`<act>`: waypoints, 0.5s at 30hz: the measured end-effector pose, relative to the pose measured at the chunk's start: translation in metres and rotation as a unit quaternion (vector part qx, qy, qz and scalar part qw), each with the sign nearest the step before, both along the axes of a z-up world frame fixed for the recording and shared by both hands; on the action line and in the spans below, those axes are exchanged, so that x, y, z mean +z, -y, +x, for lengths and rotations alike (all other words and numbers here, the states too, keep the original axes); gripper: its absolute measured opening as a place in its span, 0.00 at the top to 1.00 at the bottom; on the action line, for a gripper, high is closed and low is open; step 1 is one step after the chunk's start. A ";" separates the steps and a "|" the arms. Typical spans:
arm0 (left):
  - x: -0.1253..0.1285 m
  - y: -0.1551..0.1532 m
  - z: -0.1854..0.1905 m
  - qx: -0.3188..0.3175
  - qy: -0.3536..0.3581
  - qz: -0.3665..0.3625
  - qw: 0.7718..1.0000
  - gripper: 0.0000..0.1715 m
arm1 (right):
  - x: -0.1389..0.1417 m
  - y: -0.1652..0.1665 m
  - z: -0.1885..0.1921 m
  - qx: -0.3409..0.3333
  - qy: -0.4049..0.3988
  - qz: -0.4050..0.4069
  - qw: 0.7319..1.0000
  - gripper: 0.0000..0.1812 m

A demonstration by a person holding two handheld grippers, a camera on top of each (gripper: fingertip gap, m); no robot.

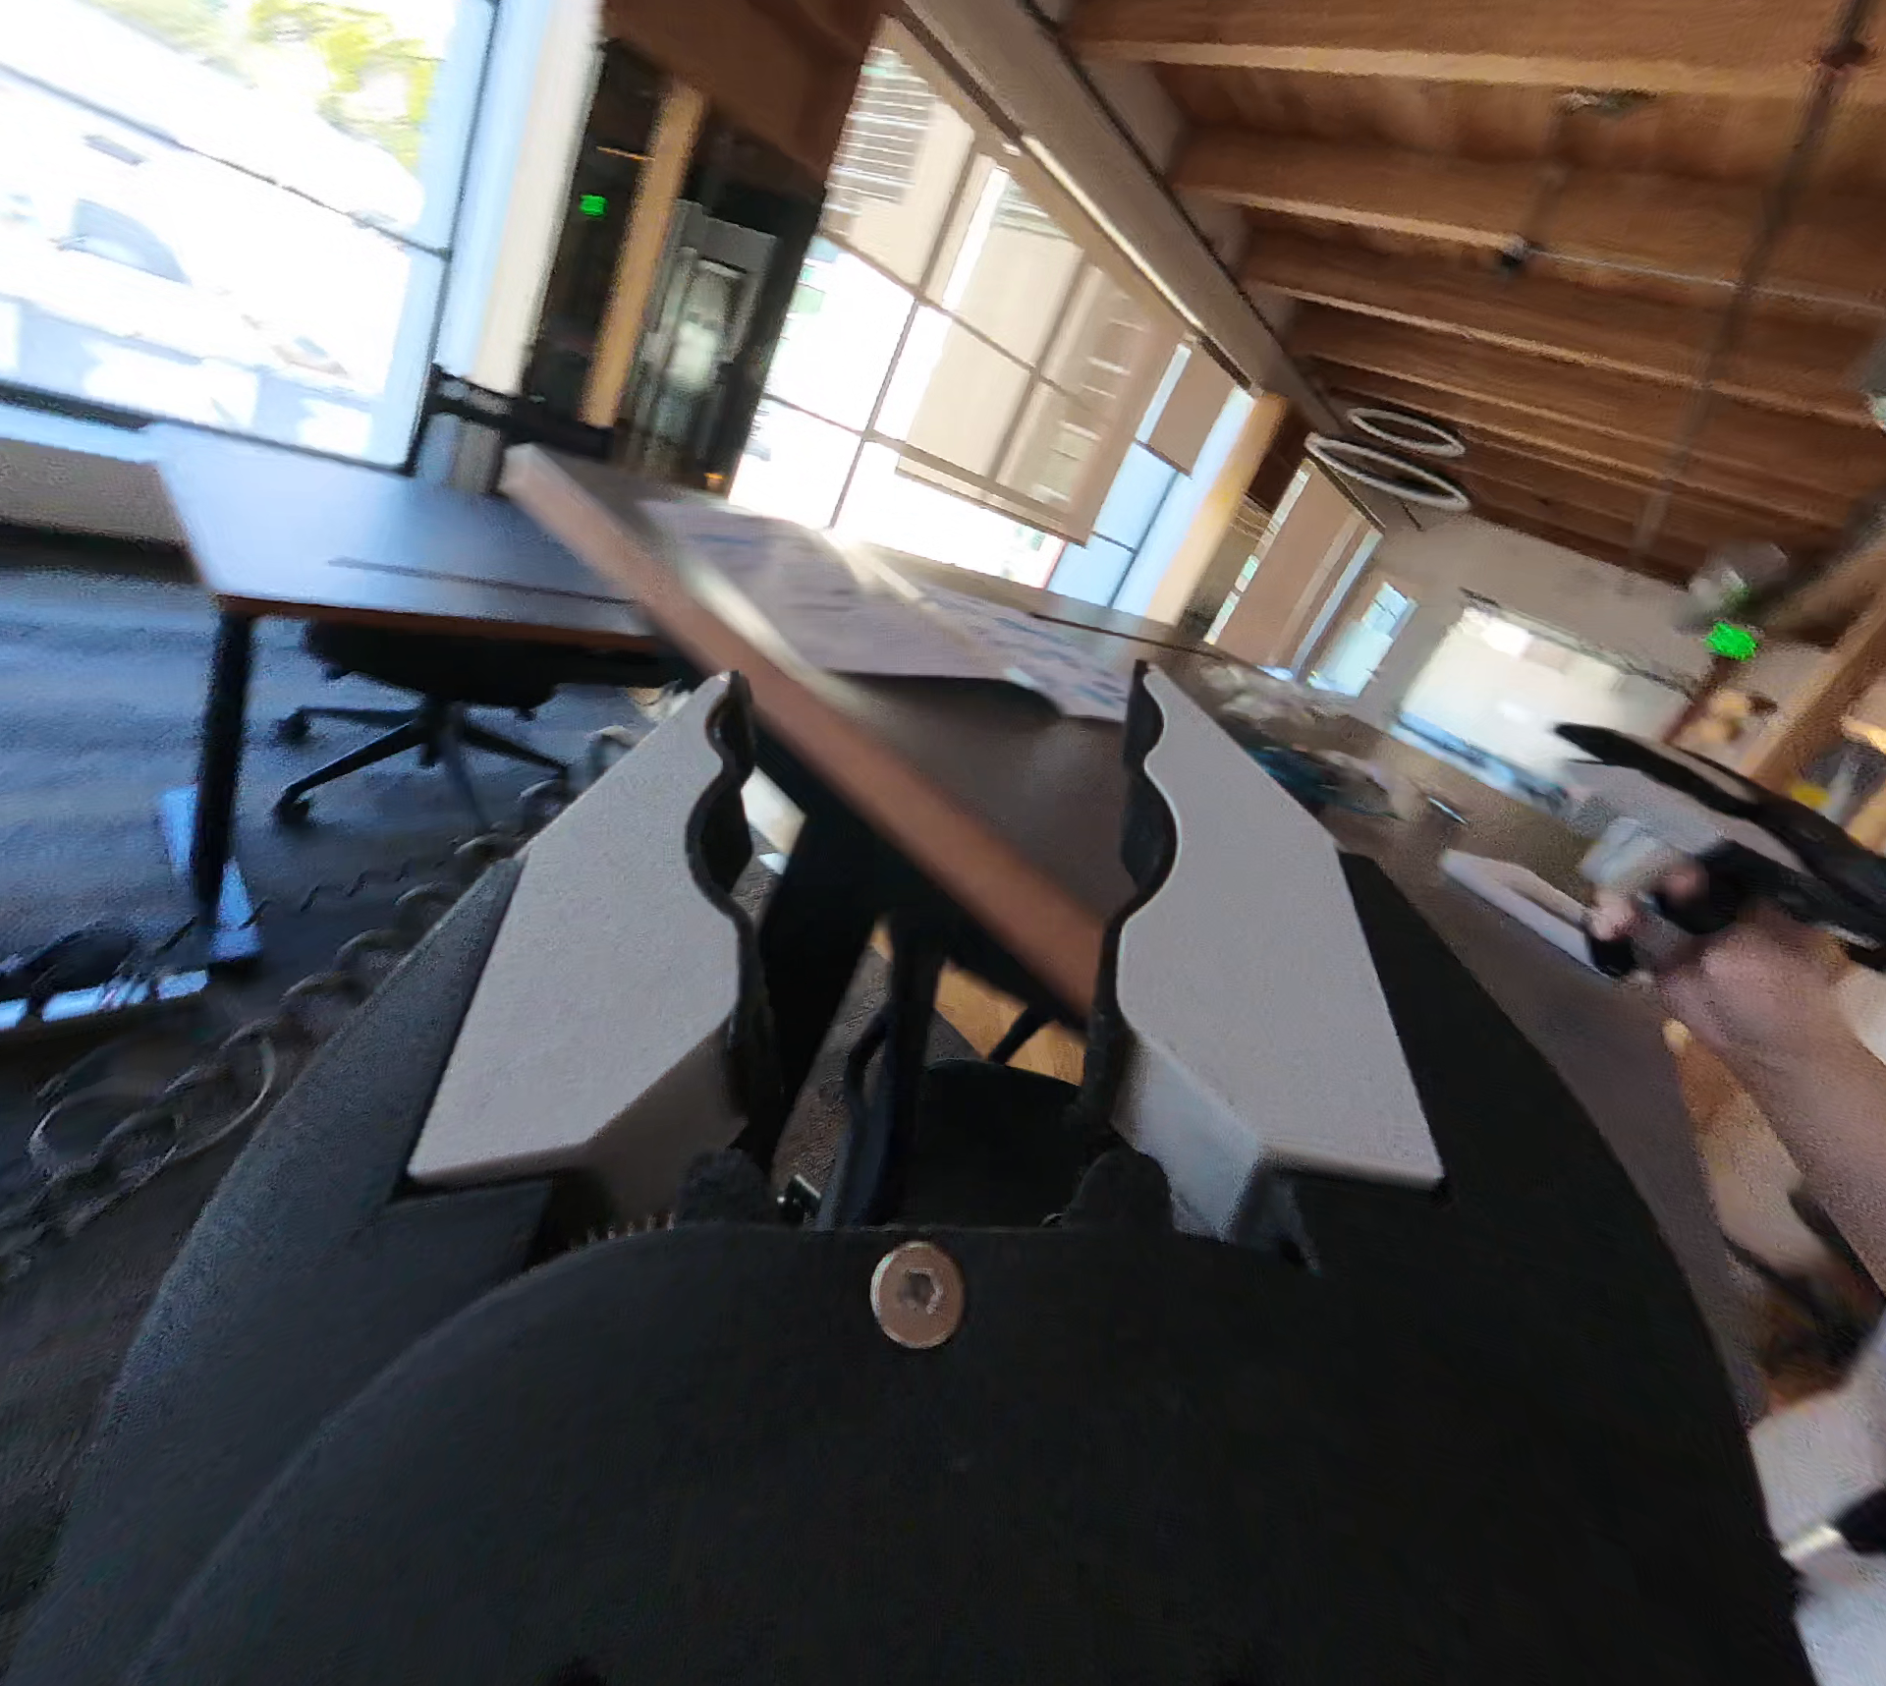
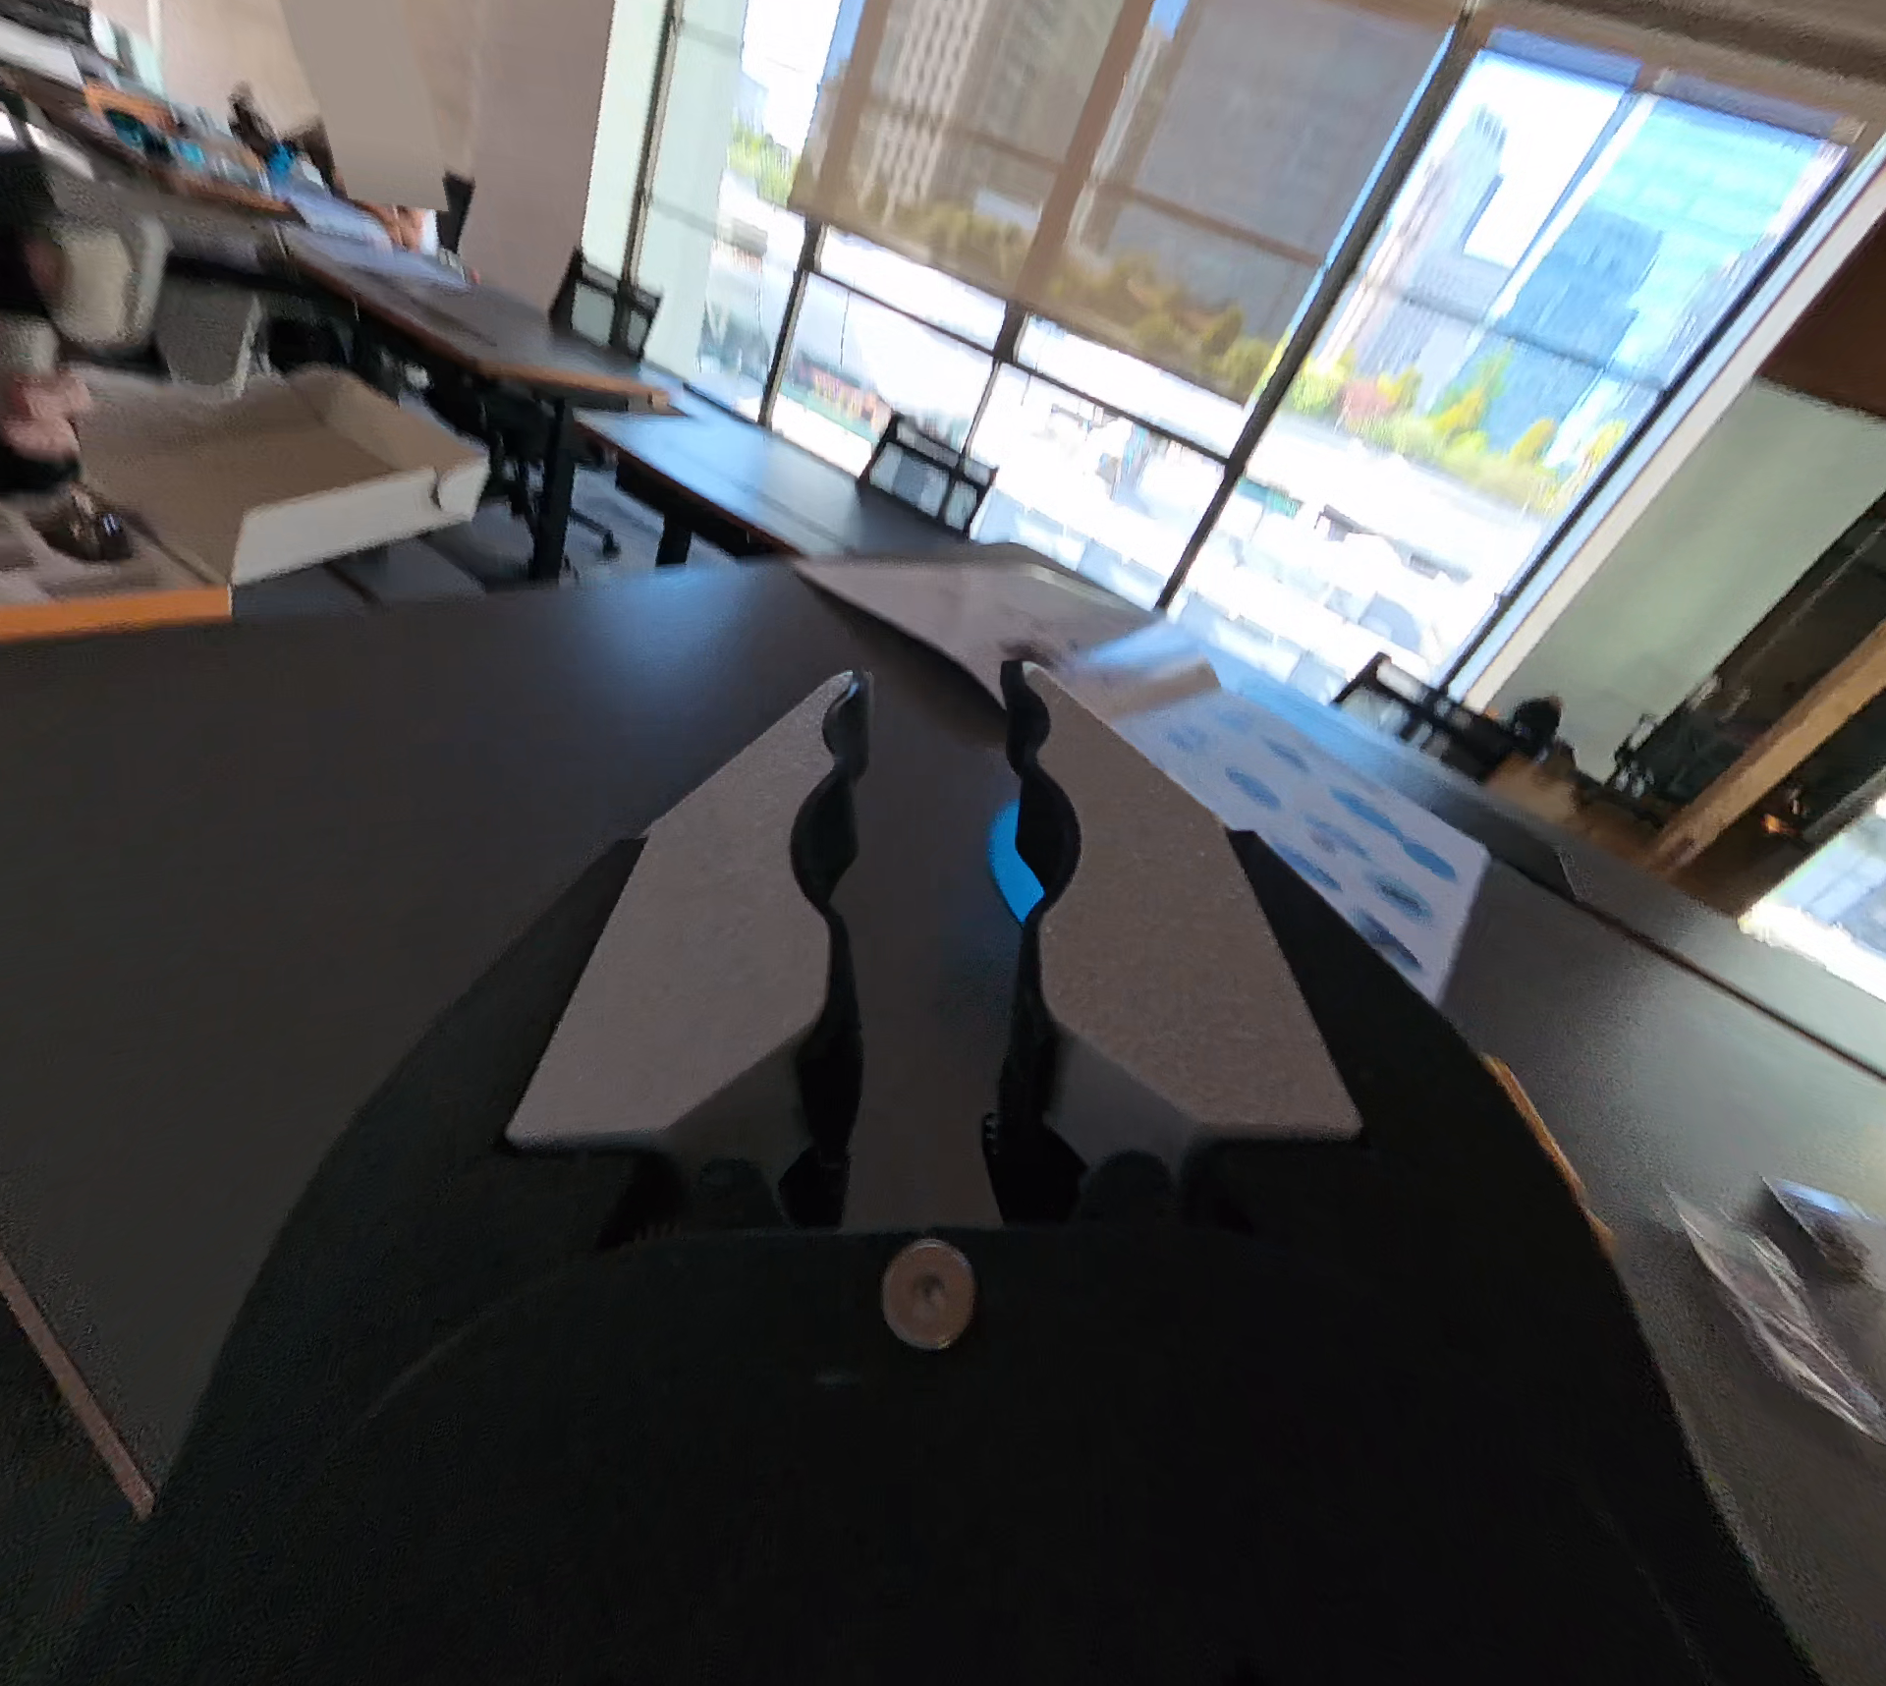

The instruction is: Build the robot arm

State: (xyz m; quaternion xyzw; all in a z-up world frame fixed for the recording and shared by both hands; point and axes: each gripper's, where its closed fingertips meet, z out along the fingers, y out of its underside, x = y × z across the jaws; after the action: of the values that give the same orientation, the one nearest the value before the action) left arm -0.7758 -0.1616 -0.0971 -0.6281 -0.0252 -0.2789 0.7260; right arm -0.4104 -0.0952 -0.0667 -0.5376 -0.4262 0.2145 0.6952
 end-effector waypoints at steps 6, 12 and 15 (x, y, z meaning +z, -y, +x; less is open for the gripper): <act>0.053 -0.047 0.199 -0.082 -0.103 -0.015 0.991 0.44 | -0.004 -0.050 0.066 0.023 -0.004 -0.107 0.994 0.79; 0.027 -0.087 0.294 -0.112 -0.147 -0.102 0.977 0.40 | -0.008 -0.084 0.078 0.096 -0.043 -0.172 0.979 0.68; 0.019 -0.111 0.297 -0.076 -0.200 -0.142 0.966 0.42 | 0.001 -0.105 0.085 0.091 -0.035 -0.165 0.981 0.70</act>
State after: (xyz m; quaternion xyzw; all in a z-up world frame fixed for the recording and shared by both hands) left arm -0.4790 -0.0511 -0.0785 -0.7679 0.1288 -0.1952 0.5964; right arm -0.3252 0.0098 -0.0658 -0.5964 -0.4075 0.3626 0.5889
